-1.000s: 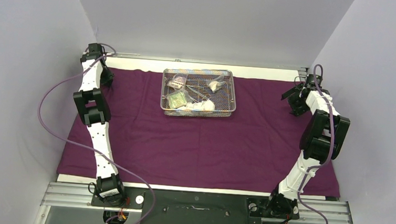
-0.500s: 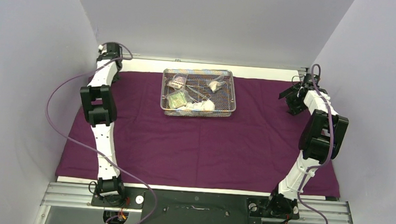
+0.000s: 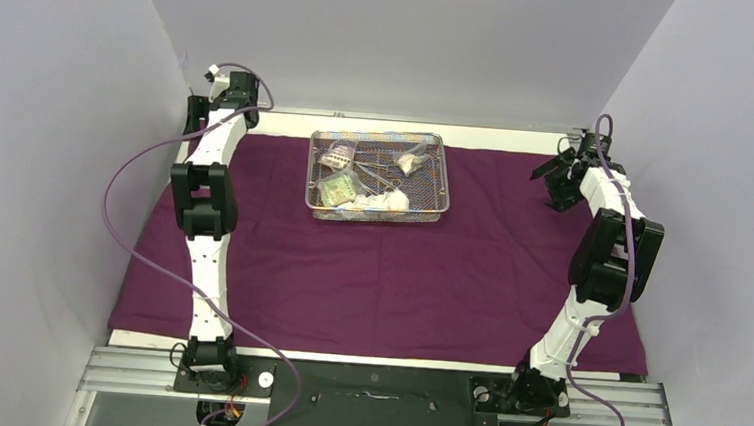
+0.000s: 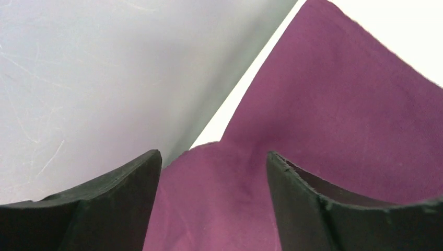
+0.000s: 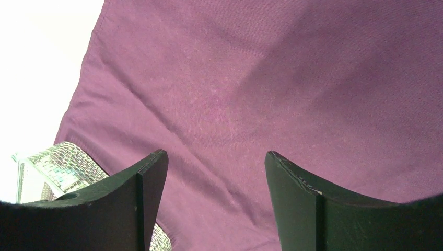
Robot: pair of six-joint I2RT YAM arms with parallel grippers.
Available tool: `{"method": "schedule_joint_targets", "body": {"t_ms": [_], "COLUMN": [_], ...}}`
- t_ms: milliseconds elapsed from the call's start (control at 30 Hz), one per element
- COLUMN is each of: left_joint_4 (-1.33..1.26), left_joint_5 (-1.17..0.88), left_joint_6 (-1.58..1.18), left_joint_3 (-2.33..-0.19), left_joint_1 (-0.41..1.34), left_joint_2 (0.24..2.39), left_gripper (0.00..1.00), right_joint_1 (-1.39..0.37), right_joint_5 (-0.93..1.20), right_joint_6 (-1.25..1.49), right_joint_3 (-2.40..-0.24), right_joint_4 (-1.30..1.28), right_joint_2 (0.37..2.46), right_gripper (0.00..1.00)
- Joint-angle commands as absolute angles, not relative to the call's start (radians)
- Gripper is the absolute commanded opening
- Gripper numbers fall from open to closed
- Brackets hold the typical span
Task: Open and lay out the surgical kit
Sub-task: Smooth out the surgical kit at the center of the board.
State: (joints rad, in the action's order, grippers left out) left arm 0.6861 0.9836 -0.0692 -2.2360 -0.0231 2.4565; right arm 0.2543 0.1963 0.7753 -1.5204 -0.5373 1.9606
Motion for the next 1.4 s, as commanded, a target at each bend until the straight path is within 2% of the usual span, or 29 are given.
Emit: {"method": "schedule_joint_targets", "body": {"t_ms": [0,100,400,500,633,900,1067,1233,1300,1367], "left_joint_4": [0.808,0.844,0.909,0.981,1.038,0.992,1.064,1.053,1.059,1.066], "left_joint_5": [1.004,0.99,0.865,0.733,0.577,0.502,0.432,0.439,0.439,0.439], "left_joint_6": [-0.159,-0.183,-0.255,-0.324,-0.422,-0.393,-0.447,-0.46,-0.467,-0.471], "left_joint_3": [-2.352,-2.39,-2.414,-2.436,-2.43,-2.43,-2.489,-2.448,-2.457,-2.469], "left_joint_1": [-0.05,-0.051,-0.08,-0.123,-0.19,-0.219,-0.263,-0.265,-0.267,-0.269], "left_joint_2": [2.497,2.515,2.526,2.545,2.557,2.56,2.614,2.604,2.61,2.617], "left_gripper": [0.74,0.79,0.83,0.81,0.72,0.75,0.64,0.59,0.52,0.4], "right_joint_1": [0.252,0.252,0.25,0.25,0.246,0.234,0.232,0.232,0.232,0.232], "right_joint_5": [0.209,0.215,0.232,0.235,0.235,0.239,0.239,0.239,0.242,0.245], "right_joint_6": [0.769,0.764,0.766,0.77,0.775,0.787,0.791,0.796,0.799,0.802], "right_joint_3": [-1.549,-1.557,-1.61,-1.61,-1.607,-1.62,-1.627,-1.643,-1.649,-1.657], "right_joint_4": [-0.535,-0.538,-0.555,-0.555,-0.55,-0.55,-0.554,-0.558,-0.56,-0.562], "right_joint_2": [1.969,1.975,2.003,2.004,2.002,2.013,2.013,2.016,2.019,2.022], "right_gripper": [0.65,0.65,0.65,0.65,0.65,0.64,0.64,0.64,0.64,0.64]}}
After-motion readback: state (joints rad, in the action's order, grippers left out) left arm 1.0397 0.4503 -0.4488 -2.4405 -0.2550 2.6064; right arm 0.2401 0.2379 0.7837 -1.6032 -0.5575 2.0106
